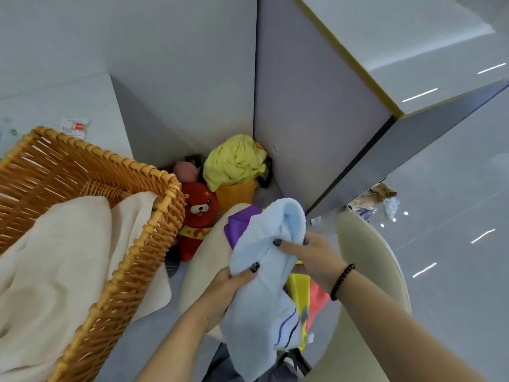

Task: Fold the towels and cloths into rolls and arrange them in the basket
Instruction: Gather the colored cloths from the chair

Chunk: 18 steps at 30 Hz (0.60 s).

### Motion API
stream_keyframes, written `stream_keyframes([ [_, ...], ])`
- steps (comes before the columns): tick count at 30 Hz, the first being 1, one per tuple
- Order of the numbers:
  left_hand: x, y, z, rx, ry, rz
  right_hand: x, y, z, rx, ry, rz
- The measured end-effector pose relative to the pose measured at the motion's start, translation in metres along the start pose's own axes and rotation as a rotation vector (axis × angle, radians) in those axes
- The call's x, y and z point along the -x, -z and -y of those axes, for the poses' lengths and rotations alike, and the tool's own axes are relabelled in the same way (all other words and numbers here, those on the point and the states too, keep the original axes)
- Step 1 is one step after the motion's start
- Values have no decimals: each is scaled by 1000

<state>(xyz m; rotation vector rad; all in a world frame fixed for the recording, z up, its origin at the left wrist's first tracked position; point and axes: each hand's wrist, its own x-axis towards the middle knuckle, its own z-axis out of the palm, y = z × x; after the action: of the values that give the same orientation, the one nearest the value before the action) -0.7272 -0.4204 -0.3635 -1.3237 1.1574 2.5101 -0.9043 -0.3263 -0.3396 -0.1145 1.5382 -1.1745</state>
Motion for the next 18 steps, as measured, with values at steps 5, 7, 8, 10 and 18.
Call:
stream_keyframes([
  [5, -25, 25, 18, -25, -120, -316, -53, 21, -55, -65, -175, -217],
  [7, -42, 40, 29, -127, -159, -436, -76, 28, -84, -22, -243, -328],
  [8, -49, 46, 33, -180, -181, -475, -84, 30, -94, 11, -264, -375],
  [10, -69, 59, 50, -252, -199, -532, -106, 36, -124, 130, -303, -458],
  [18, -154, 71, 106, -258, 27, -571, -162, 66, -204, 501, -419, -841],
])
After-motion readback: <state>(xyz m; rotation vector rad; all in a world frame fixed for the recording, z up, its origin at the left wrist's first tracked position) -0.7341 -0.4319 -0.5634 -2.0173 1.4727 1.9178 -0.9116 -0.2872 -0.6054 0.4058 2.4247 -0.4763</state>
